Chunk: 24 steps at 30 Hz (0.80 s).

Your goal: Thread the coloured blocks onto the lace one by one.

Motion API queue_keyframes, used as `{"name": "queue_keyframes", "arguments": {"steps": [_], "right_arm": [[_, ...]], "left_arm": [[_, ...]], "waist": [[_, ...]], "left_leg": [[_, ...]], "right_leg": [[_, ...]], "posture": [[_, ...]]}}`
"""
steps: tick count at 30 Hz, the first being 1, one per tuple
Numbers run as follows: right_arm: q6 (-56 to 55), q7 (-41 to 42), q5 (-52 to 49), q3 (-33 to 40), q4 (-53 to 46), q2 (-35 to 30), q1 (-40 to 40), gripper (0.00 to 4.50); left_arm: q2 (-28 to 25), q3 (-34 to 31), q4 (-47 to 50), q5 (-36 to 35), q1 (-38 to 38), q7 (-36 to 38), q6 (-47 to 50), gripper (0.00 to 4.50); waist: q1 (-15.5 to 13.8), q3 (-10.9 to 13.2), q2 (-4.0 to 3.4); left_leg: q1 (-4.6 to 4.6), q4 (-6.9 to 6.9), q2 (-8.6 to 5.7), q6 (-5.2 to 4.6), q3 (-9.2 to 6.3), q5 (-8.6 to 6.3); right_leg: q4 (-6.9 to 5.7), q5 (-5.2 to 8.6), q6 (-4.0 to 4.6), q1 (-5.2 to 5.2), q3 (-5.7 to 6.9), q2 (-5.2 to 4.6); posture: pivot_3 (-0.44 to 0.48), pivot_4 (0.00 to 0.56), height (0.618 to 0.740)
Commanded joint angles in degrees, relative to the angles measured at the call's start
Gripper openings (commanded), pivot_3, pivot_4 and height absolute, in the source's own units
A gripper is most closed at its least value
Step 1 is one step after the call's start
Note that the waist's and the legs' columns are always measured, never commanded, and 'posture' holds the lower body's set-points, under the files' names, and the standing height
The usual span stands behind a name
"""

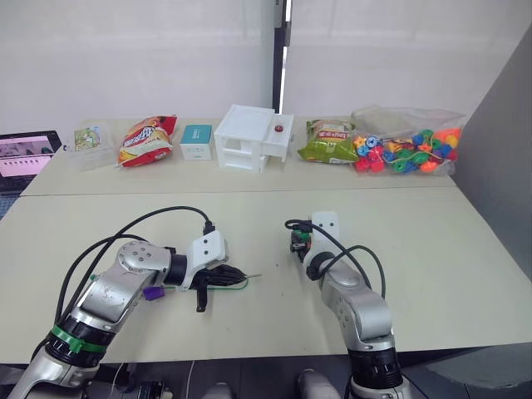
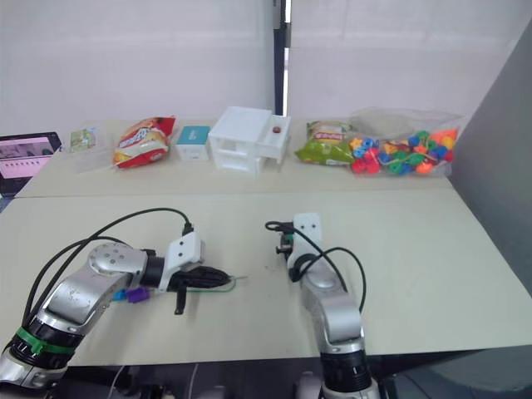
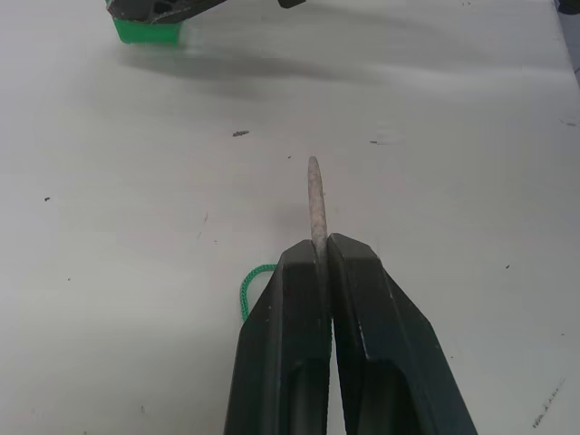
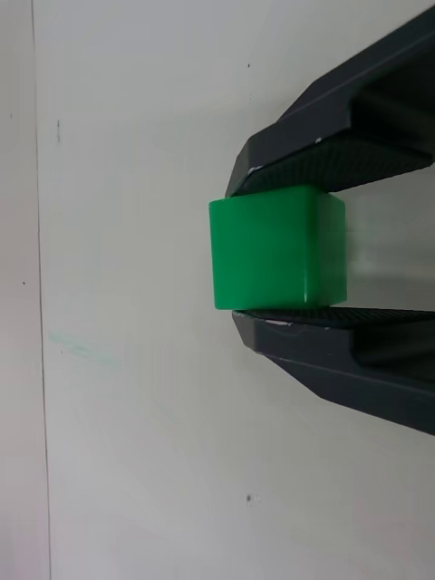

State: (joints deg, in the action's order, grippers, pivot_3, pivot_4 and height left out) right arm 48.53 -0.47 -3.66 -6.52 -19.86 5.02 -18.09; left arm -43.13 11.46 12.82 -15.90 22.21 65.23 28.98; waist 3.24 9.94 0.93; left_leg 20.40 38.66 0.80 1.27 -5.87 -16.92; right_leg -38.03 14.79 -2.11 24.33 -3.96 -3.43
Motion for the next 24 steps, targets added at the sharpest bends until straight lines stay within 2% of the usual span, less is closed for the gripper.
{"name": "queue_keyframes", "arguments": {"steps": [1, 5, 8, 13, 14, 17, 20, 21, 24], "right_arm": [[8.74, 2.97, -4.15, -4.44, -12.73, -0.52, 4.75, 1.16], [19.35, 4.66, -5.92, -7.61, -22.65, -5.88, 8.82, 1.16], [24.21, 4.44, -6.18, -9.06, -22.04, -7.60, 9.71, 1.16], [21.68, 4.07, -5.17, -10.03, -19.19, -9.56, 10.25, 1.16], [21.05, 4.21, -5.26, -9.94, -19.60, -9.82, 10.31, 2.21], [19.87, 5.54, -6.24, -8.69, -22.35, -11.15, 9.27, 3.20], [20.49, 11.40, -10.07, -5.38, -26.86, -15.51, 5.03, 4.23], [20.62, 13.88, -11.46, -4.95, -27.64, -17.78, 3.86, 4.48], [17.51, 24.93, -16.61, -3.27, -27.23, -27.43, 0.36, 4.48]], "left_arm": [[0.09, -0.65, 1.39, -0.82, 0.82, -0.08, 0.01, 0.00], [0.14, -0.37, 0.93, -0.69, 1.12, 0.36, -0.38, 0.00], [0.26, -0.14, 0.58, -0.53, 1.48, 0.53, -0.56, 0.00], [0.22, -0.07, 0.47, -0.44, 1.59, 0.76, -0.65, 0.00], [0.19, -0.09, 0.47, -0.43, 1.59, 0.76, -0.66, 0.00], [0.03, -0.33, 0.54, -0.45, 1.43, 0.66, -0.58, 0.00], [-0.23, -0.62, 1.14, -0.60, 0.73, 0.47, -0.34, 0.00], [-0.25, -0.65, 1.35, -0.69, 0.59, 0.40, -0.17, 0.00], [-0.23, -0.75, 1.80, -0.83, 0.33, 0.19, 0.19, 0.00]], "waist": [[0.00, 0.00, 0.00], [0.07, 0.00, 0.00], [0.07, 0.00, 0.00], [0.28, -0.02, 0.03], [0.28, -0.03, 0.04], [0.32, -0.02, 0.03], [0.28, -0.01, 0.02], [0.26, -0.01, 0.03], [0.23, -0.01, 0.03]], "left_leg": [[0.00, -0.02, 0.00, 0.00, -0.01, 0.00], [0.05, 0.02, -0.02, -0.01, -0.02, 0.00], [0.00, 0.06, -0.01, -0.01, -0.02, 0.00], [-0.11, 0.04, 0.00, -0.01, -0.02, 0.00], [-0.11, 0.04, 0.00, -0.01, -0.03, 0.00], [-0.08, 0.04, -0.01, -0.01, -0.02, 0.00], [-0.03, 0.07, -0.01, -0.01, -0.02, 0.00], [-0.03, 0.08, -0.01, -0.01, -0.01, 0.00], [-0.06, 0.05, 0.00, -0.01, -0.03, 0.00]], "right_leg": [[0.00, 0.00, 0.00, 0.00, 0.01, 0.00], [0.05, 0.00, 0.00, -0.02, 0.01, -0.02], [0.06, 0.01, -0.01, -0.07, 0.01, 0.00], [0.05, 0.01, -0.01, -0.16, 0.01, 0.03], [0.05, 0.01, -0.01, -0.16, 0.01, 0.02], [0.05, 0.01, -0.01, -0.12, 0.01, 0.01], [0.06, 0.01, -0.01, -0.11, 0.01, 0.00], [0.07, 0.01, -0.02, -0.12, 0.01, 0.00], [0.07, 0.01, -0.02, -0.13, 0.02, 0.01]], "posture": [[0.000, 0.150, 0.740], [0.000, 0.150, 0.740], [0.000, 0.150, 0.740], [0.000, 0.150, 0.740], [0.000, 0.150, 0.740], [0.000, 0.150, 0.740], [0.000, 0.150, 0.740], [0.000, 0.150, 0.740], [0.000, 0.150, 0.740]]}}
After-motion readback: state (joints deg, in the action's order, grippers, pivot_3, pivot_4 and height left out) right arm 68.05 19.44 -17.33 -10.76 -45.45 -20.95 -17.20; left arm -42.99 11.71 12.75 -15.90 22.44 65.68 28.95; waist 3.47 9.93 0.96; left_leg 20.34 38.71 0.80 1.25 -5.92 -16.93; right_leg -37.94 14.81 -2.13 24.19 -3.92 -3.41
